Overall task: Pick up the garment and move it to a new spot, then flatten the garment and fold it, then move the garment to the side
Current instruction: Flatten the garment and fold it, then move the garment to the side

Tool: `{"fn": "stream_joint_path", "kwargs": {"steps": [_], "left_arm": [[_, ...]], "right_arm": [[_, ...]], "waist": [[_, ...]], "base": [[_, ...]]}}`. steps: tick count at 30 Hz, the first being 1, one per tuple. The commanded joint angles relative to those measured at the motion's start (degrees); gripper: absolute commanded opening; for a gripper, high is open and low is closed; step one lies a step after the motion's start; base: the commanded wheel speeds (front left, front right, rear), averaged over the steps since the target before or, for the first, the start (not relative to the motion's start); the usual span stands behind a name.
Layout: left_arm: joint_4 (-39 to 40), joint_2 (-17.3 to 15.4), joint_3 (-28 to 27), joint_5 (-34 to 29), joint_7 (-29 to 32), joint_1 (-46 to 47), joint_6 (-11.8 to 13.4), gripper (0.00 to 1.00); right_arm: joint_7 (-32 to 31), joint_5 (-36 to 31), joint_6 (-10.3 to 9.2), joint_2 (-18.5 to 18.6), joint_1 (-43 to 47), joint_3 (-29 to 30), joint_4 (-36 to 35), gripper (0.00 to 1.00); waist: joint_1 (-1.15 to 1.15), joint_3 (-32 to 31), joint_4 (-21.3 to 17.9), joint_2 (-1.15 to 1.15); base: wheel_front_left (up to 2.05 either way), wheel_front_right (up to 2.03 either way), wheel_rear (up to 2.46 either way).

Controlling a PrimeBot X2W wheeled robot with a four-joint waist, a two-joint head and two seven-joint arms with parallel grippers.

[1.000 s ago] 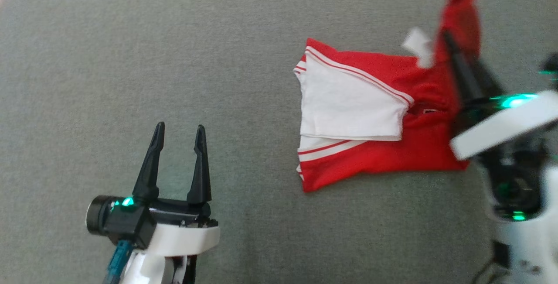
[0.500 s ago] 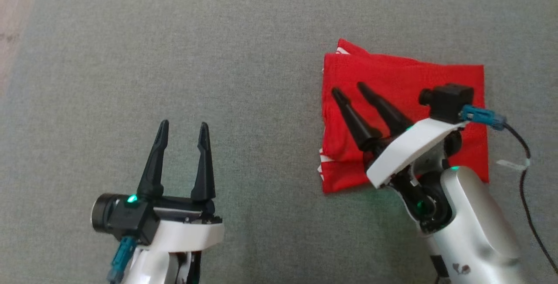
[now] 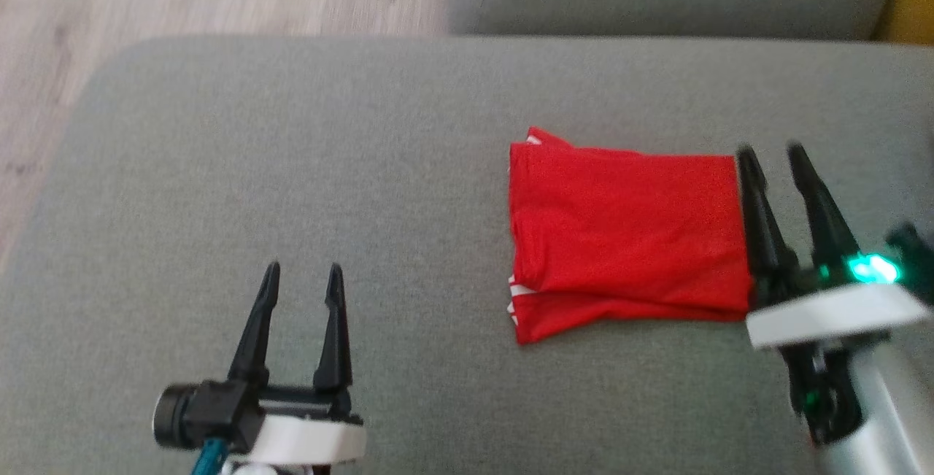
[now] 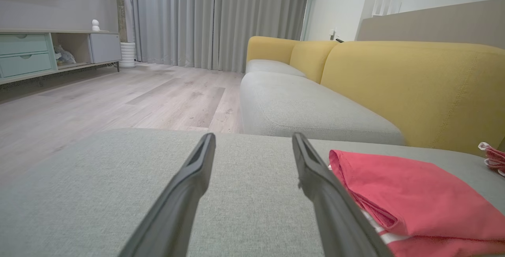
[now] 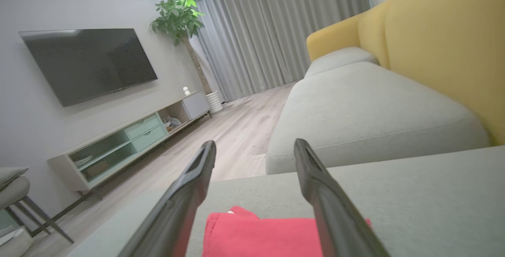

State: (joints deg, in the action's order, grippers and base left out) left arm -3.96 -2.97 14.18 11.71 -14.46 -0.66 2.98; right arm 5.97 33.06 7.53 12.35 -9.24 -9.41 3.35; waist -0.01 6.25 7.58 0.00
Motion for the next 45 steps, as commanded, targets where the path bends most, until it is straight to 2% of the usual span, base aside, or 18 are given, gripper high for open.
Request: {"fn": "stream_joint_path", "kwargs": {"steps": [1, 5, 8, 13, 18, 25, 45], "left_arm": [[1.1, 0.1, -2.5, 0.0, -0.5, -0.1, -0.2, 1.00], [0.3, 0.1, -3.3, -0.1, -0.5, -2.1, -0.5, 1.00], [-0.1, 0.1, -3.8, -0.3, -0.5, -3.0, -0.7, 1.00], [-1.9, 0.1, -5.2, -1.7, -0.5, -4.9, -1.3, 1.00], [-4.2, 0.1, -6.3, -2.4, -0.5, -6.0, -1.9, 1.00], [-5.8, 0.1, -7.5, -2.3, -0.5, -6.0, -2.0, 1.00], [-7.9, 0.1, -8.0, -2.0, -0.5, -3.5, -1.3, 1.00]], "right_arm": [[4.1, -0.6, -0.04, 1.4, 1.2, -1.3, -0.4, 1.00], [8.5, -3.4, -0.04, 3.1, 5.9, -3.5, 3.4, 1.00], [8.9, -6.6, -0.04, 2.3, 7.5, -2.1, 5.5, 1.00], [9.0, -16.5, -0.04, -2.6, 11.7, 2.6, 6.3, 1.00], [9.0, -21.8, -0.04, -5.6, 14.4, 4.5, 7.1, 1.00], [9.0, -24.4, -0.04, -6.6, 15.1, 4.2, 7.6, 1.00], [9.0, -24.8, -0.04, -7.0, 14.3, 3.6, 8.0, 1.00]], "waist": [[0.01, -3.7, -1.2, 0.00], [0.01, -6.5, -1.5, 0.00], [0.01, -7.4, -1.7, 0.00], [0.01, -9.5, -2.2, 0.00], [0.01, -10.6, -2.3, 0.00], [0.01, -11.1, -2.8, 0.00], [0.01, -10.0, -4.6, 0.00]], "base": [[0.00, 0.00, 0.00], [0.00, 0.00, 0.00], [0.00, 0.00, 0.00], [0.00, 0.00, 0.00], [0.00, 0.00, 0.00], [0.00, 0.00, 0.00], [0.00, 0.00, 0.00]]}}
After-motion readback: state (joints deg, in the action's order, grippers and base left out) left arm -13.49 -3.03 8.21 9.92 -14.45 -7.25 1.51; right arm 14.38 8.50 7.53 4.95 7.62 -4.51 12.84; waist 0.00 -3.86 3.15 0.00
